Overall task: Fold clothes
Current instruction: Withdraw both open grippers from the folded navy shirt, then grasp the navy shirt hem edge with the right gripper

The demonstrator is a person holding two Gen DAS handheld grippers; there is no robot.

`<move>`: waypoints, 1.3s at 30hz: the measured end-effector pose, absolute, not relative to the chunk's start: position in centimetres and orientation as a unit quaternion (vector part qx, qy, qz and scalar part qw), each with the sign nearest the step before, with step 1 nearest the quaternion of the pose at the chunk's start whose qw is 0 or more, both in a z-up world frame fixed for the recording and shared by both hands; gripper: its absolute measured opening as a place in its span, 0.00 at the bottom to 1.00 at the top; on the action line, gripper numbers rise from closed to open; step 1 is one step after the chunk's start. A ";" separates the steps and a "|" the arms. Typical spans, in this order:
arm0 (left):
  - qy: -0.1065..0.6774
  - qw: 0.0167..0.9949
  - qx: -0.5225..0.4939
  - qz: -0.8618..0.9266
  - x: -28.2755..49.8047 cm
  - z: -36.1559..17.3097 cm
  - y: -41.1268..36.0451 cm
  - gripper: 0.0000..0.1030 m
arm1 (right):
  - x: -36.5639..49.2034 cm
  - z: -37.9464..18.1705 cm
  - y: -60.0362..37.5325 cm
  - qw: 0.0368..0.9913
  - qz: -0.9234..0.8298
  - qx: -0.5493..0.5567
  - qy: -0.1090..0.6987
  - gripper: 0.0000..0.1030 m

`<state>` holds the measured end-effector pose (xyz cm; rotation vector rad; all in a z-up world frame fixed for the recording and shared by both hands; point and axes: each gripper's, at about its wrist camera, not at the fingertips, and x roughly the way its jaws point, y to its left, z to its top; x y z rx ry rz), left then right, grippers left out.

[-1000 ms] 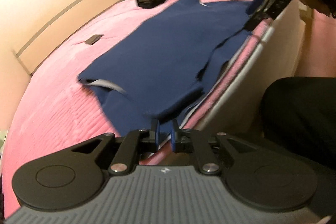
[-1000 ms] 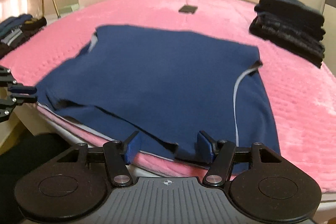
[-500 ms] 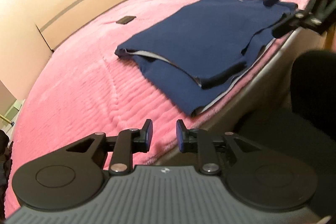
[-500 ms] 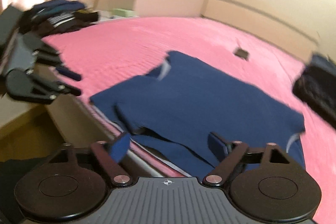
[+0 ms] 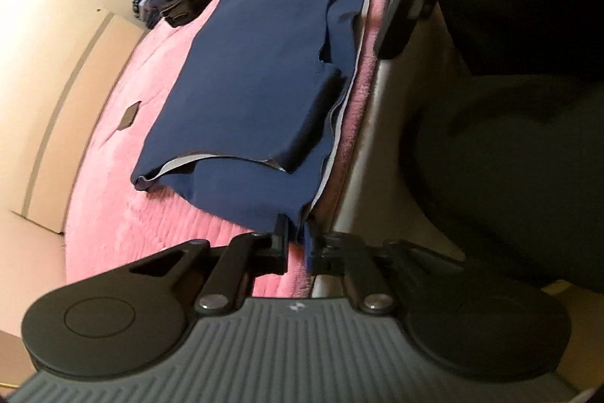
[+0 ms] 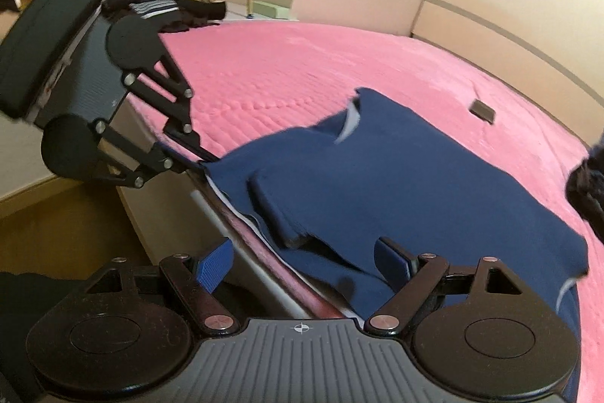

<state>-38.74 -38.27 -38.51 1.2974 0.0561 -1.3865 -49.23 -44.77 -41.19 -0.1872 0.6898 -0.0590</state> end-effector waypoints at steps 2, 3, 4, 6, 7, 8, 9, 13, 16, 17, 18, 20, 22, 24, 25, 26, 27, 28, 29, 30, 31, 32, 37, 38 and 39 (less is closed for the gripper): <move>0.031 0.592 0.535 -0.601 -38.1 -37.3 -38.1 0.02 | -48.2 -41.4 -44.1 0.935 -0.019 -0.110 0.337 0.82; 0.033 0.599 0.525 -0.604 -37.7 -36.7 -38.1 0.02 | -47.7 -41.5 -43.7 0.934 -0.014 -0.120 0.337 0.82; 0.035 0.605 0.514 -0.607 -37.4 -36.2 -38.1 0.02 | -47.0 -41.7 -43.3 0.932 -0.010 -0.132 0.337 0.82; 0.036 0.614 0.498 -0.612 -37.0 -35.3 -38.1 0.02 | -45.6 -42.2 -42.6 0.928 -0.004 -0.157 0.337 0.82; 0.036 0.618 0.490 -0.614 -36.9 -34.8 -38.1 0.02 | -44.9 -42.4 -42.2 0.926 -0.003 -0.169 0.338 0.82; 0.036 0.620 0.485 -0.616 -36.8 -34.5 -38.1 0.02 | -44.3 -42.7 -41.9 0.922 -0.007 -0.184 0.341 0.82; 0.034 0.621 0.482 -0.617 -36.7 -34.3 -38.1 0.02 | -43.7 -43.0 -41.6 0.918 -0.011 -0.200 0.344 0.81; 0.031 0.621 0.472 -0.624 -36.5 -33.9 -38.0 0.02 | -41.9 -44.0 -41.5 0.904 -0.031 -0.230 0.359 0.66; 0.035 0.621 0.452 -0.640 -35.9 -33.7 -37.8 0.02 | -40.8 -44.7 -41.7 0.895 -0.046 -0.244 0.370 0.52; 0.038 0.621 0.442 -0.646 -35.8 -33.6 -37.6 0.02 | -40.8 -44.7 -42.1 0.898 -0.049 -0.235 0.369 0.25; 0.042 0.622 0.436 -0.649 -35.5 -33.5 -37.6 0.02 | -40.8 -44.7 -42.4 0.901 -0.051 -0.226 0.368 0.06; 0.049 0.626 0.428 -0.650 -34.7 -33.4 -37.6 0.07 | -40.8 -44.6 -43.2 0.906 -0.056 -0.208 0.364 0.04; 0.045 0.635 0.427 -0.642 -33.8 -33.4 -37.7 0.23 | -41.3 -43.6 -43.8 0.916 -0.062 -0.192 0.346 0.04; 0.031 0.650 0.437 -0.621 -32.6 -33.6 -38.3 0.45 | -41.7 -42.6 -44.7 0.925 -0.070 -0.170 0.332 0.04; 0.024 0.654 0.445 -0.611 -31.9 -33.8 -38.7 0.45 | -41.9 -42.1 -45.1 0.929 -0.073 -0.161 0.326 0.04; 0.015 0.656 0.455 -0.602 -31.2 -34.1 -39.3 0.46 | -42.0 -41.6 -45.5 0.932 -0.077 -0.152 0.320 0.04; 0.003 0.657 0.469 -0.591 -30.3 -34.5 -40.2 0.46 | -42.2 -41.0 -46.0 0.935 -0.080 -0.142 0.314 0.04; -0.010 0.655 0.483 -0.581 -29.3 -35.0 -41.2 0.47 | -42.3 -40.5 -46.4 0.938 -0.083 -0.133 0.308 0.04; -0.021 0.650 0.496 -0.576 -28.5 -35.5 -42.2 0.47 | -42.5 -40.1 -46.8 0.941 -0.086 -0.124 0.303 0.04; -0.032 0.642 0.511 -0.570 -27.6 -36.2 -43.2 0.47 | -42.6 -39.9 -46.9 0.942 -0.088 -0.120 0.301 0.04; -0.045 0.632 0.527 -0.566 -26.9 -36.8 -44.4 0.47 | -42.7 -39.6 -47.1 0.943 -0.089 -0.115 0.299 0.04; -0.059 0.621 0.540 -0.565 -26.2 -37.3 -45.6 0.48 | -42.9 -39.4 -47.3 0.944 -0.091 -0.111 0.297 0.04; -0.124 0.560 0.589 -0.569 -23.6 -39.3 -50.4 0.55 | -43.3 -38.8 -47.5 0.947 -0.089 -0.098 0.293 0.04; -0.133 0.547 0.596 -0.573 -23.2 -39.5 -50.9 0.55 | -43.5 -38.7 -47.4 0.947 -0.088 -0.096 0.292 0.04; -0.141 0.533 0.602 -0.578 -22.8 -39.8 -51.5 0.55 | -43.5 -38.8 -47.4 0.948 -0.088 -0.093 0.291 0.04</move>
